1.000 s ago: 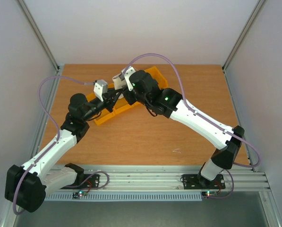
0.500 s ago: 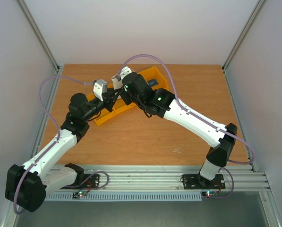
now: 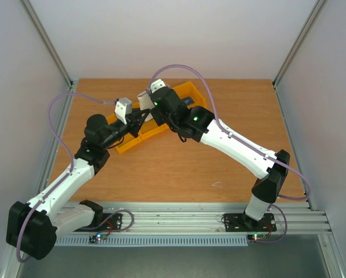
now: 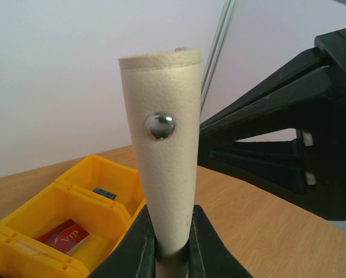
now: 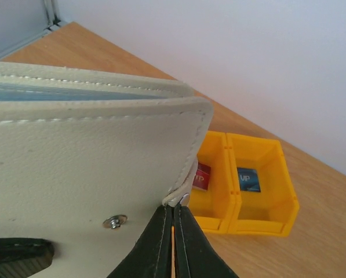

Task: Take the credit cards out of the card holder

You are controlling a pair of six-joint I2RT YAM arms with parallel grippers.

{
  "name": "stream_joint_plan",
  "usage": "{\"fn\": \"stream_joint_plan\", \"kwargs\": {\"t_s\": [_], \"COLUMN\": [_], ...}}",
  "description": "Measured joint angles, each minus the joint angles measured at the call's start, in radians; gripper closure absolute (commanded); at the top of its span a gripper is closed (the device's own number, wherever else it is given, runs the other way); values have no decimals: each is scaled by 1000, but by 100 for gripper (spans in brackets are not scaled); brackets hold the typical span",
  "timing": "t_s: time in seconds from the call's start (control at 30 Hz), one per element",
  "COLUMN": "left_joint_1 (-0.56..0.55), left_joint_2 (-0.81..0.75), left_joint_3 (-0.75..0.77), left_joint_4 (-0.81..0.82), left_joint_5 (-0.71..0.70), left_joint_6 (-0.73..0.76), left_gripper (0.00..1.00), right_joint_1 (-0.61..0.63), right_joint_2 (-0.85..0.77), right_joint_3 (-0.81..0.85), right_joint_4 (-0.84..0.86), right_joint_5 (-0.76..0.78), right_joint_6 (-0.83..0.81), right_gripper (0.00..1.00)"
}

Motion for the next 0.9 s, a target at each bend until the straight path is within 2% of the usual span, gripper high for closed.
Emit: {"fn": "stream_joint_plan", "kwargs": {"t_s": [0.23, 0.43, 0.57, 0.7, 0.9], "left_joint_1": [-2, -11, -11, -11, -12], "left_joint_2": [-1, -3, -3, -3, 0], "left_joint_3": [0, -8, -9, -9, 0], "left_joint_4": [3, 42, 68, 77, 33], "left_joint_5": [18, 153, 248, 298, 232], "left_joint_6": [0, 0, -1, -6, -1], "left_gripper": [100, 100, 100, 100, 100], "right_joint_1": [-58, -278, -340, -389, -416], "right_joint_2": [-26, -174, -238, -265, -266], "right_joint_3": [-45, -236, -246, -239, -198], "right_joint_4": [8, 37, 28, -8, -119], "right_joint_5": [-61, -467, -727, -920, -1038], "right_joint_6": [4, -51, -104, -148, -194], "right_gripper": [99, 99, 99, 86, 67]}}
